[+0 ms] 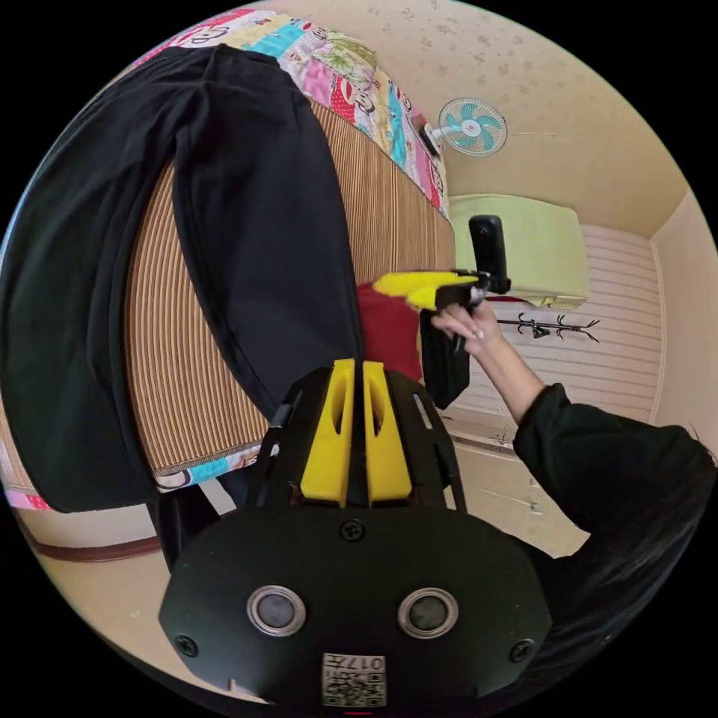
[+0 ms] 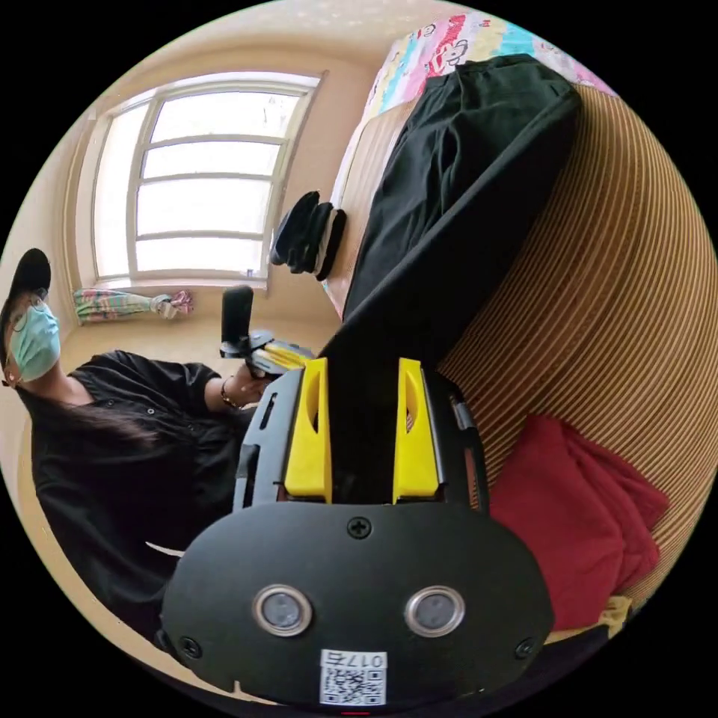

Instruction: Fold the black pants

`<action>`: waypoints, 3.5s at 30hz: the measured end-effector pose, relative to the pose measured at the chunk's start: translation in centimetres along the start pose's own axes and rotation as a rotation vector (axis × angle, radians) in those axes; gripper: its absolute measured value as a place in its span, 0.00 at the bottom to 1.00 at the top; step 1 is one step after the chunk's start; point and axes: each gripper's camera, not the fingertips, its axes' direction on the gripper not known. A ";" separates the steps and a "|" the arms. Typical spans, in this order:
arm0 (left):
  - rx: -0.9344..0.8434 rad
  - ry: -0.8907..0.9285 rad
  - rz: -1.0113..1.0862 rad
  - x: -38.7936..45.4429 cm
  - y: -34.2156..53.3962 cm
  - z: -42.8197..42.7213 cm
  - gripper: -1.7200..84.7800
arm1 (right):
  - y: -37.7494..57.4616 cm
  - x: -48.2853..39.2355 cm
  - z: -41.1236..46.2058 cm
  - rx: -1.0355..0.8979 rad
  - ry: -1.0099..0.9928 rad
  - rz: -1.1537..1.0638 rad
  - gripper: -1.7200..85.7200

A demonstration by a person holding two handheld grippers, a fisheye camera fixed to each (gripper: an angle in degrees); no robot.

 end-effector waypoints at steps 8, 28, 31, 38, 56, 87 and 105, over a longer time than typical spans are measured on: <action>0.142 0.194 -0.013 -5.0 3.3 -5.5 0.01 | -22.1 8.9 -5.5 0.569 0.140 0.357 0.17; 0.286 0.594 -0.108 -21.5 11.5 -20.0 0.01 | -37.6 -5.3 14.8 0.568 0.546 0.353 0.04; 0.288 0.553 -0.141 -23.1 12.8 -21.9 0.02 | -40.4 -9.0 18.4 0.513 0.912 0.291 0.05; 0.267 0.599 -0.144 -24.0 12.3 -22.4 0.02 | -36.7 -7.2 16.8 0.578 1.125 0.456 0.17; 0.412 0.697 -0.258 -28.0 15.5 -25.0 0.02 | -47.0 -9.0 24.3 0.351 0.851 0.064 0.06; -0.089 0.199 -0.136 -32.3 -2.9 -26.3 0.08 | -1.4 19.8 22.6 0.268 -0.383 0.249 0.06; 0.411 0.774 0.862 1.7 15.8 -49.7 0.06 | 13.5 -24.9 5.2 0.536 -0.272 -0.743 0.02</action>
